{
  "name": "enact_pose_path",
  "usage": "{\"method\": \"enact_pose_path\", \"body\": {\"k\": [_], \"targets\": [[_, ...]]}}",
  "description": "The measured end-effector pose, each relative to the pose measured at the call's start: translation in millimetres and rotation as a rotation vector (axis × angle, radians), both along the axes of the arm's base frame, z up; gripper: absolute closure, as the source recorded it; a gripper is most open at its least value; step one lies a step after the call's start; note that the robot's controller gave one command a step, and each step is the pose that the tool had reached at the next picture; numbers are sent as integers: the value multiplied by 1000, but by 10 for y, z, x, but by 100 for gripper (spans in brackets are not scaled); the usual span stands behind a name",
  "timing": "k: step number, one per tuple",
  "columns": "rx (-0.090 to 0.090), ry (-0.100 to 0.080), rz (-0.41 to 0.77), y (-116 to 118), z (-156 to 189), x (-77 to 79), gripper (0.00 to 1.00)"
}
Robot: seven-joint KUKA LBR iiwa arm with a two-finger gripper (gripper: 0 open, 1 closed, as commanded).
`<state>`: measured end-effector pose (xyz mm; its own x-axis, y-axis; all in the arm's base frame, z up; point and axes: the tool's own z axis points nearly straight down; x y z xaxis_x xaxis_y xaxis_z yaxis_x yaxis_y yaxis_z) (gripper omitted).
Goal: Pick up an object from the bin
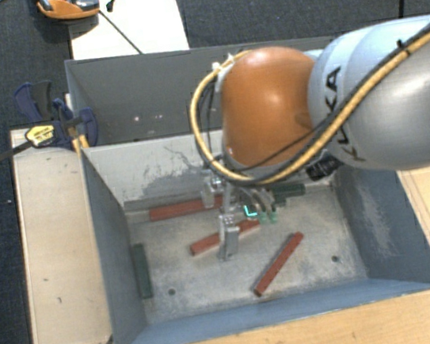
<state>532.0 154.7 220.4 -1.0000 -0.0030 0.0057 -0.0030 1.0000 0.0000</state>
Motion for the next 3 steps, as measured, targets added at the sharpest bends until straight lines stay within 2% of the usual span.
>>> {"method": "enact_pose_path", "body": {"k": [1, 2, 3], "targets": [[1, -8, -5, -9, 40, 18, 0], [2, -15, 12, -499, -620, 523, 0], [0, -2, -24, -622, -844, 535, 0]]}}
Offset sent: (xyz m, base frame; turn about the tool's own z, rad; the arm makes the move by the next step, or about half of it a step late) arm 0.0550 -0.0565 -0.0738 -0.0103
